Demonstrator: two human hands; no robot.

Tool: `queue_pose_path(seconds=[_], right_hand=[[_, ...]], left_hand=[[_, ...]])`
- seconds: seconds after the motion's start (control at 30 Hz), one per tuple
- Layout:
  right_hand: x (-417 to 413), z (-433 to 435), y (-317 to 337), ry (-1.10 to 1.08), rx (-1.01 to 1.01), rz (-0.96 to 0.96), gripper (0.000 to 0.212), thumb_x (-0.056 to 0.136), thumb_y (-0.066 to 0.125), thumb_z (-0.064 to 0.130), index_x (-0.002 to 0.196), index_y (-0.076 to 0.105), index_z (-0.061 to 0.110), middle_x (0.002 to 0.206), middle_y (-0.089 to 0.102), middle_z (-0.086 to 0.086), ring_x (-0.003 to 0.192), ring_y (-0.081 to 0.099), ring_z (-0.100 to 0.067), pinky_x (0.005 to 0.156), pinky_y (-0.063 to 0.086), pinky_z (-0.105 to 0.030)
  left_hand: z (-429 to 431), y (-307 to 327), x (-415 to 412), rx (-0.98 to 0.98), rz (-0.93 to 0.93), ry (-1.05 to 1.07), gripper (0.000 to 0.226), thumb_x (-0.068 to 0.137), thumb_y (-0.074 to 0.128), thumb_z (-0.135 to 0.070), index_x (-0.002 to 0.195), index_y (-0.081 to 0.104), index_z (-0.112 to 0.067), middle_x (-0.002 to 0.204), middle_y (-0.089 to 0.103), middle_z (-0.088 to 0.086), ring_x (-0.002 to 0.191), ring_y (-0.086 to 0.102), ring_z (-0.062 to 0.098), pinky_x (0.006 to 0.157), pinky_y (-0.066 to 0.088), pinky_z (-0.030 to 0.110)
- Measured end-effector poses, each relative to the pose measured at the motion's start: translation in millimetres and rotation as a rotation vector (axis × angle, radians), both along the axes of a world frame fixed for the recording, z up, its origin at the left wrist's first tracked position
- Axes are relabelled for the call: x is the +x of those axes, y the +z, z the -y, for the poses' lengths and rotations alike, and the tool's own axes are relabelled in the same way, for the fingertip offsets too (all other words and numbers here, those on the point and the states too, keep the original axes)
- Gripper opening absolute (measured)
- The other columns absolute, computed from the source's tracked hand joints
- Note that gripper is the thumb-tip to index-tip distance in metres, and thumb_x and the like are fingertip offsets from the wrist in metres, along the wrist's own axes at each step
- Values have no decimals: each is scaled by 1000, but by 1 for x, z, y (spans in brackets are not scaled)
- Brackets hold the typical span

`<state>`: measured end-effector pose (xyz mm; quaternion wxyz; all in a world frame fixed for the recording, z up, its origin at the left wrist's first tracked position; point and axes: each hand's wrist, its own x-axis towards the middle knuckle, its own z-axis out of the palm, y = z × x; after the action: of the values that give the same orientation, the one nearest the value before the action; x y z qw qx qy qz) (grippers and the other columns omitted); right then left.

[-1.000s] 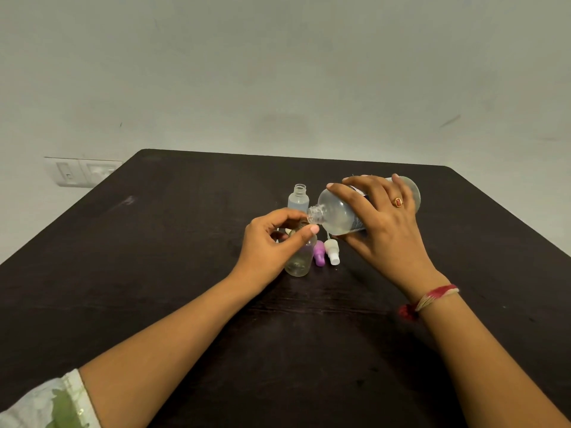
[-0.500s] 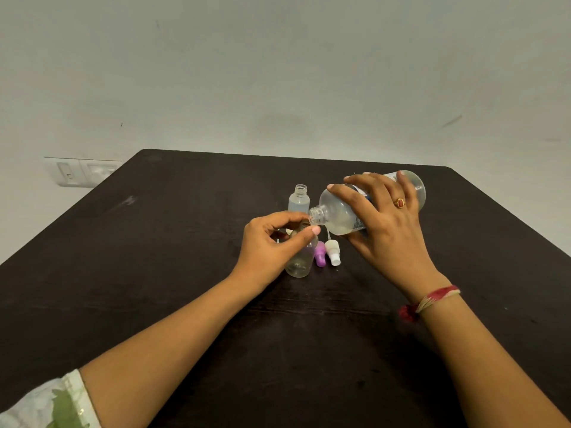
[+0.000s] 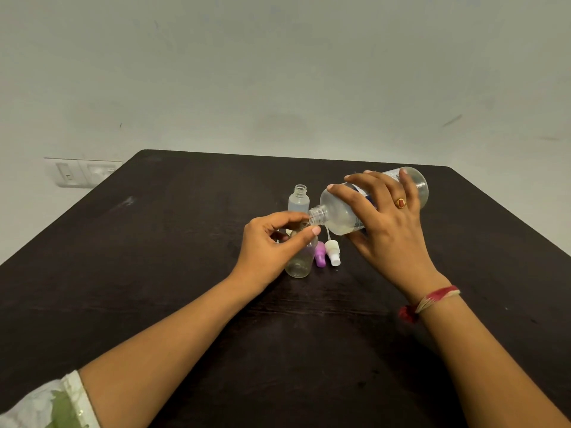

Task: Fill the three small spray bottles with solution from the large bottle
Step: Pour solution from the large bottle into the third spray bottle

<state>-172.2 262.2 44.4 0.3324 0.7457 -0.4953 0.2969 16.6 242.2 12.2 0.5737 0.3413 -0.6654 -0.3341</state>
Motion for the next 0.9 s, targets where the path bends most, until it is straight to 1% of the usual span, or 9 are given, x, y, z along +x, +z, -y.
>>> queue_pose_path(seconds=[0.17, 0.47, 0.57, 0.67, 0.8, 0.9], right_hand=[[1, 1, 0, -7, -11, -4, 63, 75, 75, 25, 130, 46, 29, 127, 56, -7, 124, 46, -29, 113, 14, -51], [2, 2, -1, -15, -11, -7, 55, 79, 62, 27, 131, 44, 30, 127, 55, -6, 125, 43, -27, 114, 13, -51], [2, 1, 0, -11, -26, -9, 56, 79, 64, 24, 130, 44, 30, 126, 55, -7, 125, 43, -27, 114, 13, -51], [2, 1, 0, -10, -29, -4, 61, 76, 71, 19, 130, 45, 30, 126, 56, -7, 125, 43, -27, 114, 12, -51], [3, 1, 0, -11, -20, -8, 59, 77, 66, 20, 130, 44, 31, 127, 55, -6, 125, 43, -27, 114, 12, -52], [3, 1, 0, -14, -29, -12, 61, 76, 69, 15, 130, 45, 30, 126, 55, -6, 125, 43, -27, 114, 12, -52]], left_hand=[[-1, 1, 0, 7, 0, 3, 26, 77, 78, -15, 84, 69, -38, 80, 70, -27, 78, 67, 0, 73, 54, 33], [0, 1, 0, 10, -3, 0, 26, 78, 78, -14, 86, 70, -37, 80, 71, -25, 77, 67, 2, 73, 55, 35], [0, 1, 0, 14, -4, -1, 26, 78, 78, -14, 85, 69, -38, 79, 71, -26, 77, 67, 1, 73, 55, 34], [1, 1, 0, 19, 3, 5, 26, 78, 78, -16, 85, 69, -39, 81, 71, -26, 79, 68, 2, 75, 56, 35], [1, 0, 0, 24, -4, 10, 24, 77, 79, -18, 86, 70, -38, 81, 71, -24, 80, 68, 3, 76, 56, 35], [2, -1, 0, 25, -1, 11, 24, 77, 79, -18, 87, 70, -38, 81, 71, -25, 80, 68, 2, 76, 57, 34]])
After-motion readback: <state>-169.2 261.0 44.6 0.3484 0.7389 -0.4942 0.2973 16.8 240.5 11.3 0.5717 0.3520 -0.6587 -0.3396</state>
